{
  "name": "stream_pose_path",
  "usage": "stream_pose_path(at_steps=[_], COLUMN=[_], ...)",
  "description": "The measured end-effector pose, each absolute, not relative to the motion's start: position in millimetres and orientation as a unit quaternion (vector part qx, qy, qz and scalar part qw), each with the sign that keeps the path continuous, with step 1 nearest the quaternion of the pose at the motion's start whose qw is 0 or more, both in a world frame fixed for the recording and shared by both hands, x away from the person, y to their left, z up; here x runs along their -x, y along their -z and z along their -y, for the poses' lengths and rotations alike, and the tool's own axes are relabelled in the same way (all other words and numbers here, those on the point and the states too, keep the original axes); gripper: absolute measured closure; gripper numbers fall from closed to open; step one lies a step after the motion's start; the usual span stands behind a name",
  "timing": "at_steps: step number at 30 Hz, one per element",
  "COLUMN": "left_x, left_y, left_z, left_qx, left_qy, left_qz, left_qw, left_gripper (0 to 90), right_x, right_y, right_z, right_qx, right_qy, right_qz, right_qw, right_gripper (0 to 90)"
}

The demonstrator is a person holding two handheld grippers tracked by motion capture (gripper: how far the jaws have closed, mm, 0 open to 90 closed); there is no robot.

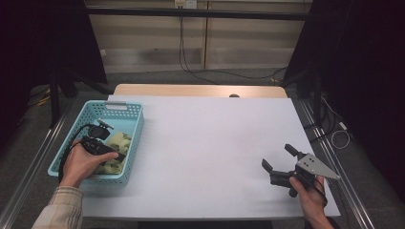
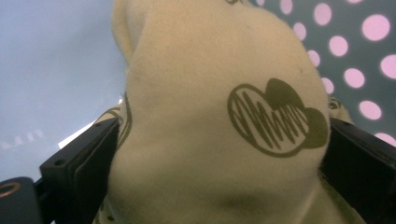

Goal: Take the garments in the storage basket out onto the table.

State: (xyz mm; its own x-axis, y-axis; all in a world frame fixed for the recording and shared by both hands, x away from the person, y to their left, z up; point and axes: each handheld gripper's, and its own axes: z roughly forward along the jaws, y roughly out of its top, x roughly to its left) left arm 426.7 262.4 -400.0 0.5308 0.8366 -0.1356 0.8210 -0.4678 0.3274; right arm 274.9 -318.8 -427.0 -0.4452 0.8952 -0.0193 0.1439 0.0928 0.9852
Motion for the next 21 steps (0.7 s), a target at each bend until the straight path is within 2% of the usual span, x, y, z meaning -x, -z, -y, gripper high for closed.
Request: stream_pose_path(at_steps=[3, 6, 11, 12, 17, 21], left_x=[-427.0, -427.1, -426.0, -426.0, -422.9, -420.0], left_y=[399.7, 402.7, 404.0, 403.9, 402.3, 401.0], left_z=[-261.6, -258.7, -258.8, -259.1, -260.1, -261.0], left_qx=[-0.859, -0.861, -0.858, -0.859, -0.85, -0.845], left_qy=[-0.024, -0.011, 0.014, 0.013, 0.013, 0.003], left_qz=[-0.483, -0.478, -0.48, -0.477, -0.487, -0.492], left_qw=[0.169, 0.17, 0.184, 0.186, 0.202, 0.209], left_gripper=[7.1, 18.3, 47.8, 51.0, 60.0, 63.1], right_x=[-275.0, -274.7, -274.7, -274.8, -275.1, -274.9], right_y=[427.0, 426.6, 426.6, 426.7, 426.7, 426.7], right_z=[318.7, 318.3, 318.4, 318.4, 318.5, 318.7], right_qx=[-0.4, -0.397, -0.397, -0.395, -0.395, -0.397], right_qy=[-0.54, -0.544, -0.544, -0.546, -0.546, -0.542], right_qz=[-0.655, -0.654, -0.654, -0.654, -0.653, -0.655], right_qw=[0.345, 0.344, 0.344, 0.344, 0.346, 0.347], right_gripper=[0.2, 0.2, 0.2, 0.2, 0.2, 0.2])
